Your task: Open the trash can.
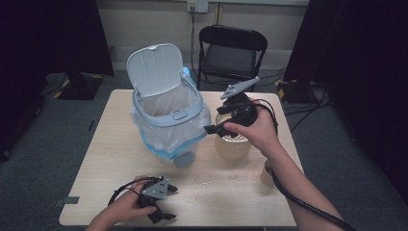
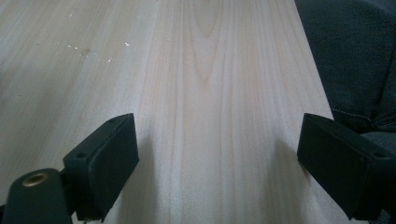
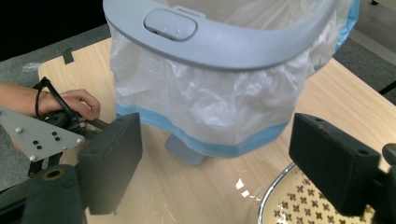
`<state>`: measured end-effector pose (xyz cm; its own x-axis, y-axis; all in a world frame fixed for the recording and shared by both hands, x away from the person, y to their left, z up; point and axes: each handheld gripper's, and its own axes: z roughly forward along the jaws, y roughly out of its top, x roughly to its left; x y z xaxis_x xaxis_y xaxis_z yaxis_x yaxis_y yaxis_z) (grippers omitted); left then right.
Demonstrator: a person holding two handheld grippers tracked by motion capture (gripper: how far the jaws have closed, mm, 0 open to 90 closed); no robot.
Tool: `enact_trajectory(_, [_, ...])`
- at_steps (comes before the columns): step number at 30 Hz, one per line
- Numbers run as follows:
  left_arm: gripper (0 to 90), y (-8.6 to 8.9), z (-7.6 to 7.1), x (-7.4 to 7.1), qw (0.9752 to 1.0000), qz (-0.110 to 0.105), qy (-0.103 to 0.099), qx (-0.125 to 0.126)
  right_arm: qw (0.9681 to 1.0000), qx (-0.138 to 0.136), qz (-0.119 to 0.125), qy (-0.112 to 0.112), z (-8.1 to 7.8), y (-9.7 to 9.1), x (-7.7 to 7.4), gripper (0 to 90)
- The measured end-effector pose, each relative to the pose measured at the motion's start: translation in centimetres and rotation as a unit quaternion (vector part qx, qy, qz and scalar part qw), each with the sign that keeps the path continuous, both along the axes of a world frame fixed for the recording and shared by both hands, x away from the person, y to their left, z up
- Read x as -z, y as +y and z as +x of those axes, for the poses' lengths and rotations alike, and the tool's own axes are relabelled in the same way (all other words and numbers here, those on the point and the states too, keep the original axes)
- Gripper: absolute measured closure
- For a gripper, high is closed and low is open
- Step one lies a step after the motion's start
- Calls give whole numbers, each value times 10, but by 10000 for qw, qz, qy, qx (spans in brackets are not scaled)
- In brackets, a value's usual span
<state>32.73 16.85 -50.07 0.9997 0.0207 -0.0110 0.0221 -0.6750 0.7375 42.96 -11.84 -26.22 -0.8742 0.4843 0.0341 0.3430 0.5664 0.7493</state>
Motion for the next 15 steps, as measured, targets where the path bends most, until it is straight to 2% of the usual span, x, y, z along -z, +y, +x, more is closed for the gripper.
enact_trajectory(15, [119, 0, 0, 0, 10000, 0, 0, 1, 9999, 135, 39, 33, -10, -29, 18, 156])
